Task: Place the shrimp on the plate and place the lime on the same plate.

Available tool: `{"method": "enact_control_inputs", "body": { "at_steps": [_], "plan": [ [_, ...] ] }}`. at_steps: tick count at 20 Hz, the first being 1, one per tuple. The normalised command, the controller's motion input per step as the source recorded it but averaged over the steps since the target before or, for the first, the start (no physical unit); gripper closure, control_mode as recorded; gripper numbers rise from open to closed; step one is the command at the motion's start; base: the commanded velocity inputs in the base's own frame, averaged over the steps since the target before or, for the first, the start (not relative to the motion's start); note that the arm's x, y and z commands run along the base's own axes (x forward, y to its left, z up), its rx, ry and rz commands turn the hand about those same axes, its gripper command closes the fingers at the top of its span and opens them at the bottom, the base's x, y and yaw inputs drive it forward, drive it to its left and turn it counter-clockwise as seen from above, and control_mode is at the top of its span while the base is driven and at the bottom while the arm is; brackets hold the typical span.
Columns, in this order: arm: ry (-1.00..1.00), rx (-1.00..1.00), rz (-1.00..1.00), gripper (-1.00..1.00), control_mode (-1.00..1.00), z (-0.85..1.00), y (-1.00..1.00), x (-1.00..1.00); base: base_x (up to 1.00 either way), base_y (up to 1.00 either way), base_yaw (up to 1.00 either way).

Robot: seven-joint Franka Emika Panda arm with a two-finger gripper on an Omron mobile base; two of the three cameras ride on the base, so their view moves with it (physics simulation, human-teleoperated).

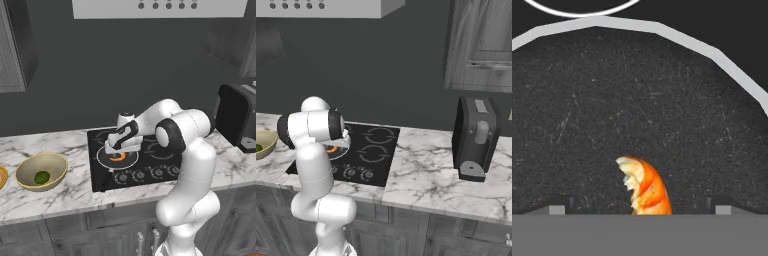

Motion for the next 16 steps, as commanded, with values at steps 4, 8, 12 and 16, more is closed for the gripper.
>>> {"method": "enact_control_inputs", "body": {
  "at_steps": [4, 8, 12, 16],
  "plan": [
    [0.01, 0.0, 0.0, 1.0, -1.0, -0.36, 0.03, 0.0, 0.0, 0.0, 0.0],
    [0.02, 0.0, 0.0, 1.0, -1.0, -0.44, 0.05, 0.0, 0.0, 0.0, 0.0],
    [0.0, 0.0, 0.0, 1.0, -1.0, -0.41, 0.0, 0.0, 0.0, 0.0, 0.0],
    [0.0, 0.0, 0.0, 1.0, -1.0, -0.55, 0.01, 0.0, 0.0, 0.0, 0.0]
  ]
}}
